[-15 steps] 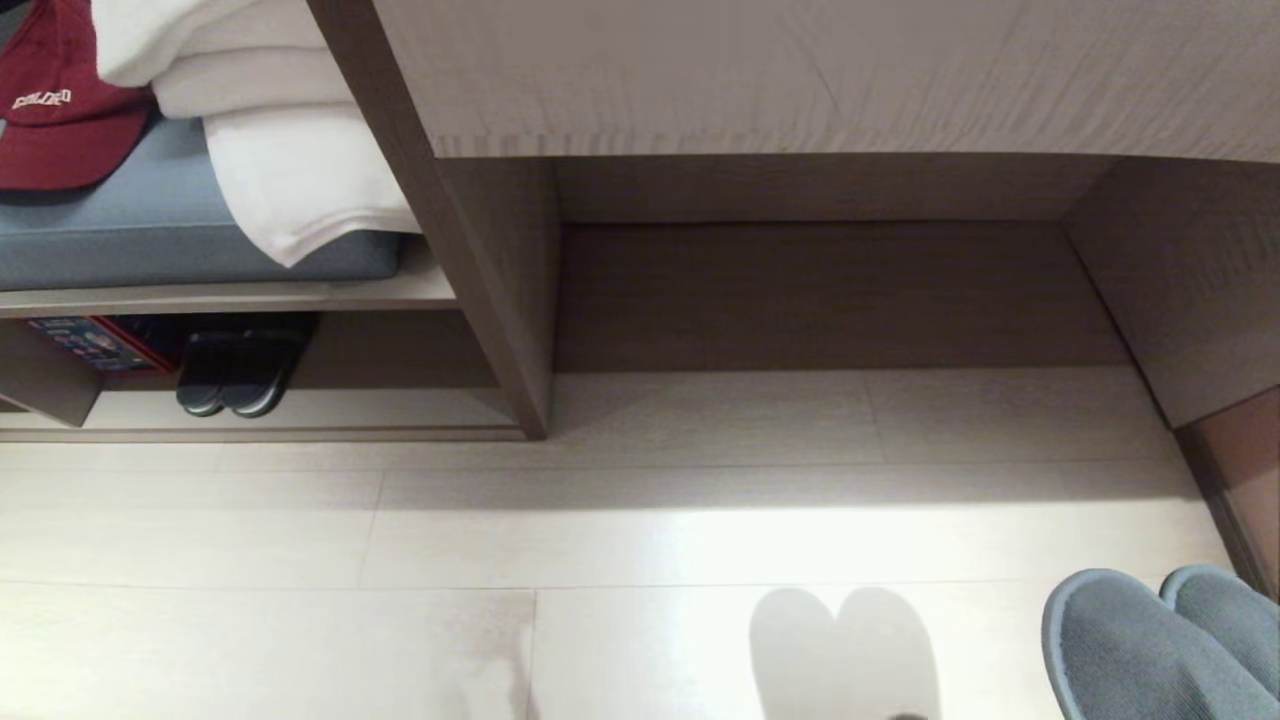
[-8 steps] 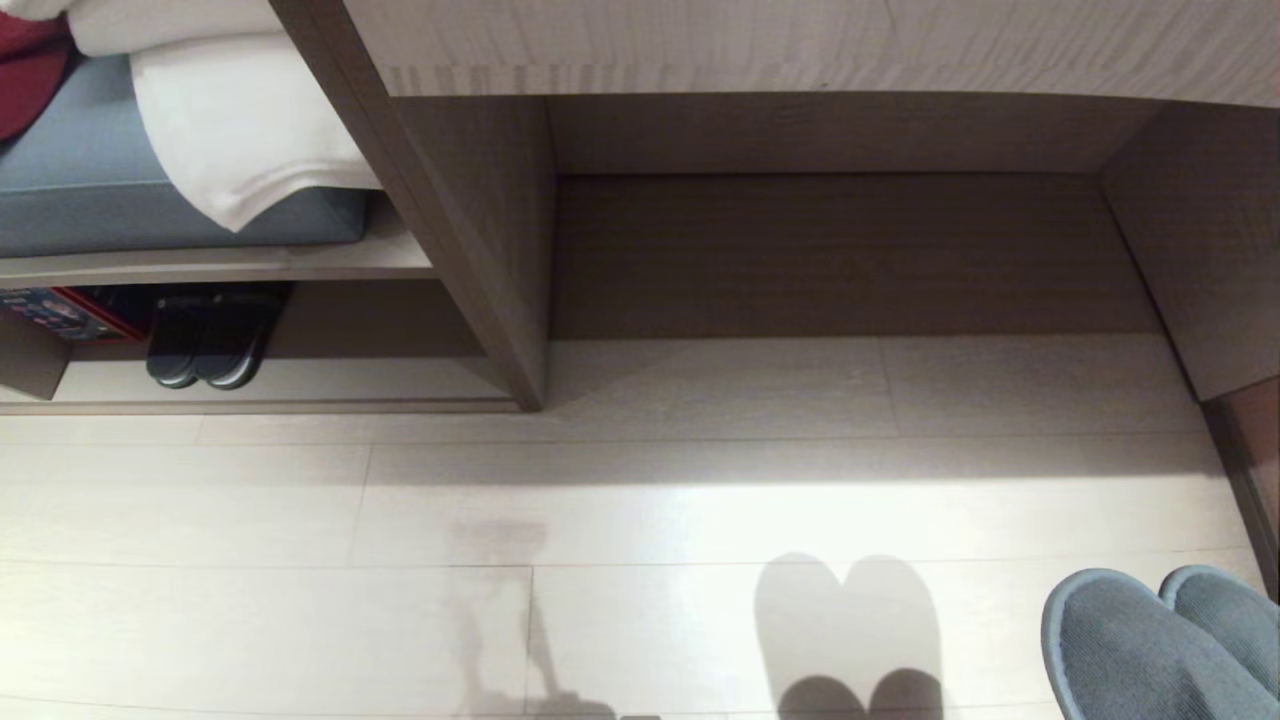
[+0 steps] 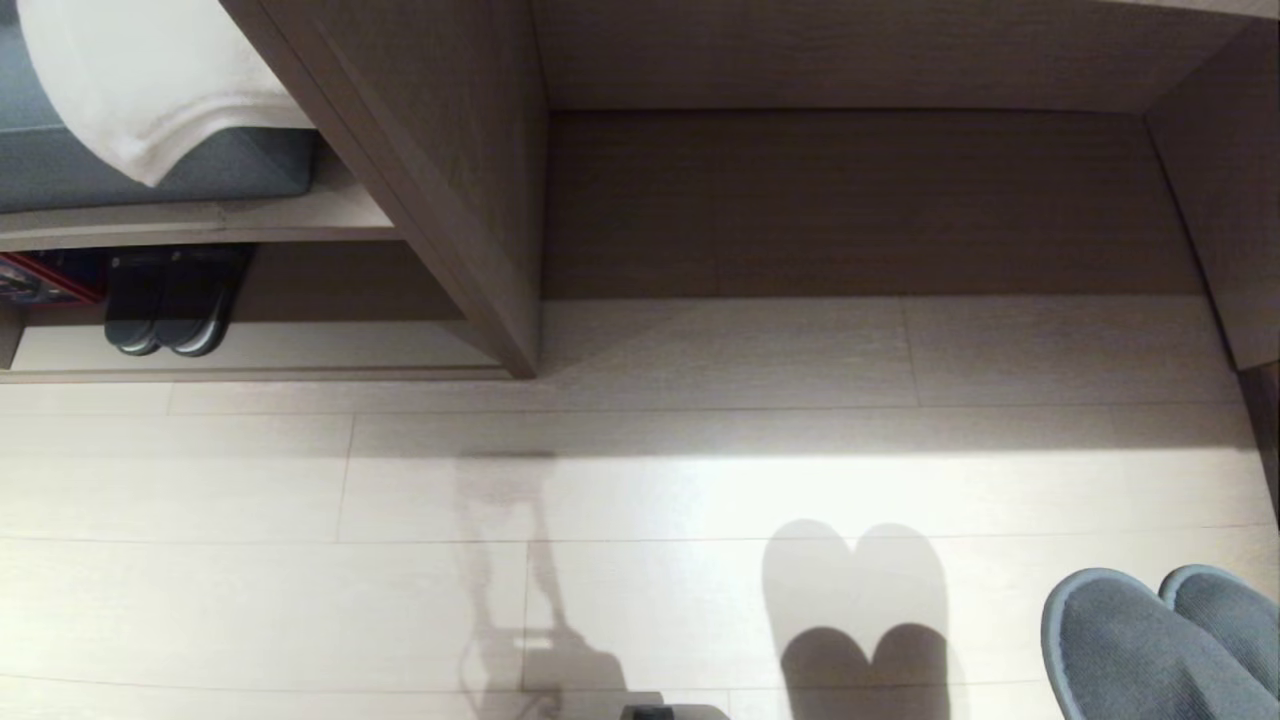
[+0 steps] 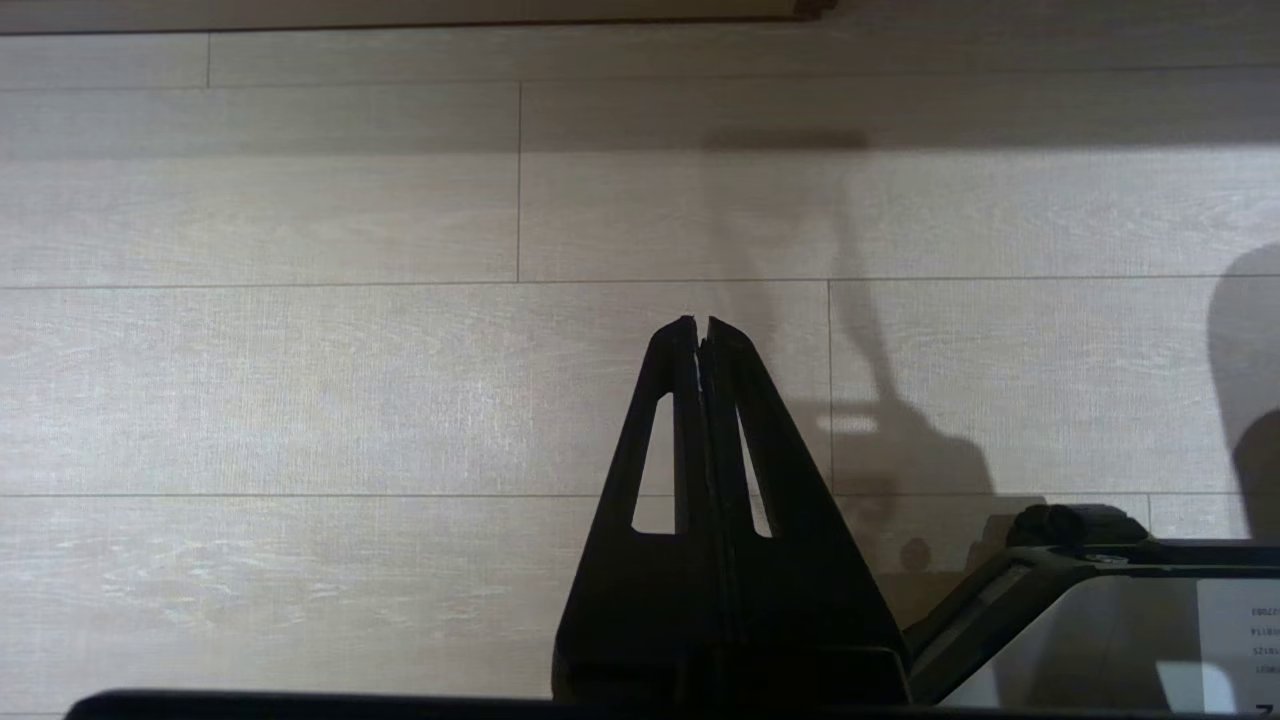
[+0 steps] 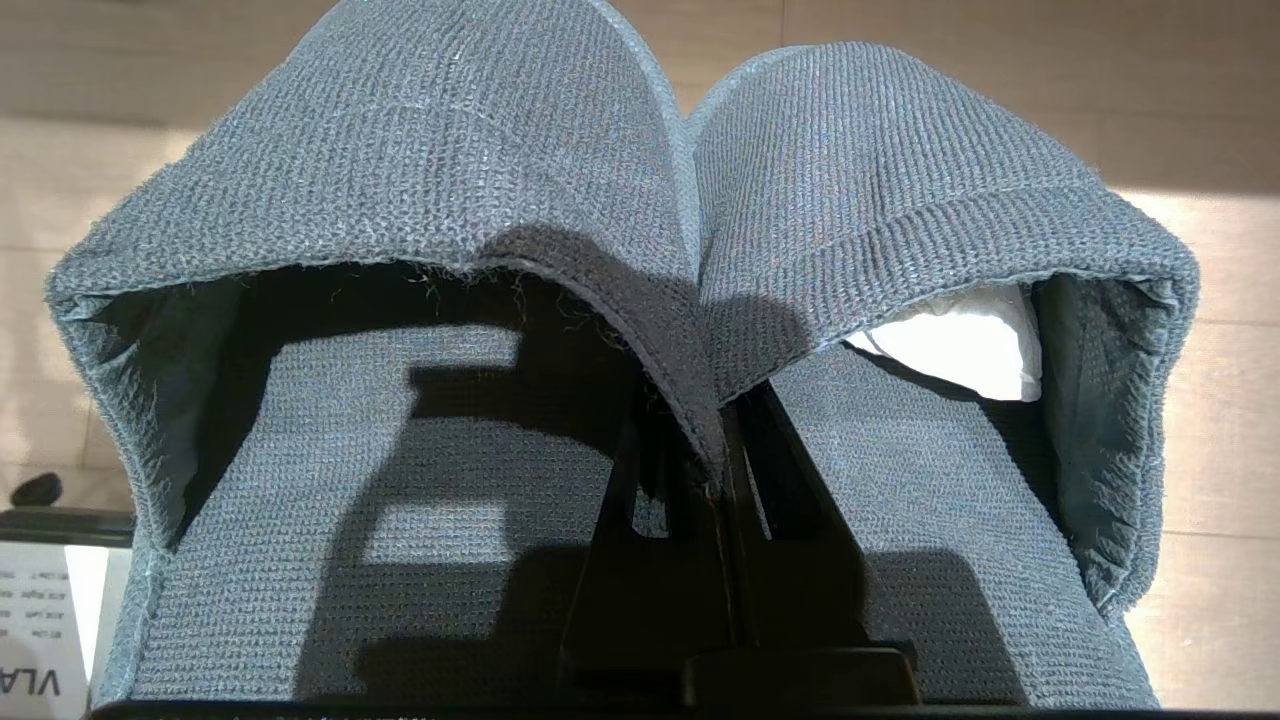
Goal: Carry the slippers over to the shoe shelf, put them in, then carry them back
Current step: Place the slippers on the floor
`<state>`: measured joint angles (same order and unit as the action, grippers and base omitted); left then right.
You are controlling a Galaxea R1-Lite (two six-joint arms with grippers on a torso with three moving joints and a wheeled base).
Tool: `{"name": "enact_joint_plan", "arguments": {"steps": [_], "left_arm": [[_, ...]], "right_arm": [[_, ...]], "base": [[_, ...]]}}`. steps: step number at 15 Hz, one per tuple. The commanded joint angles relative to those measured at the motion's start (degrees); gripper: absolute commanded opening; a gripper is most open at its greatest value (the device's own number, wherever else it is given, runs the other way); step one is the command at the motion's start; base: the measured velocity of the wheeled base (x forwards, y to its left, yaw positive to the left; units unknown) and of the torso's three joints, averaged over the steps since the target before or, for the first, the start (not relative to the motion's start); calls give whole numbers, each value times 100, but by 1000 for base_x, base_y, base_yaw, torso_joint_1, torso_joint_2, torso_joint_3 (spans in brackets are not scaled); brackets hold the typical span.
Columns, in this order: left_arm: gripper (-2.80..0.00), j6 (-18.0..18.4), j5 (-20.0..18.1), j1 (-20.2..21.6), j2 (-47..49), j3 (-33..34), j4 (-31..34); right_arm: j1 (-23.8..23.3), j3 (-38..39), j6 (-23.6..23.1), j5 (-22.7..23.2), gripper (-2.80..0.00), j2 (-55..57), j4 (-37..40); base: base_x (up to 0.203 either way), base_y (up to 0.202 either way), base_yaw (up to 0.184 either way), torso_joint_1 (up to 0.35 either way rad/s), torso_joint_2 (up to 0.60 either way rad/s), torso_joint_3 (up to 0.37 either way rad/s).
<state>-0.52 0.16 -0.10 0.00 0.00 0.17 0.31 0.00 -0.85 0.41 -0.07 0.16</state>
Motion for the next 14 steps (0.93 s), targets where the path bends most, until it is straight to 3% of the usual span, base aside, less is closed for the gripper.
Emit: {"name": "enact_joint_plan", "arguments": {"steps": [1,14], "left_arm": [[-280,0,2,1,0,0,1],[-280,0,2,1,0,0,1]], "right_arm": [[-2,0,-3,3,-280,-10,2],[4,0,3,-67,-280,-1,2]], "base": [[0,0,0,2,3,-183],[0,0,0,2,3,-195]]}}
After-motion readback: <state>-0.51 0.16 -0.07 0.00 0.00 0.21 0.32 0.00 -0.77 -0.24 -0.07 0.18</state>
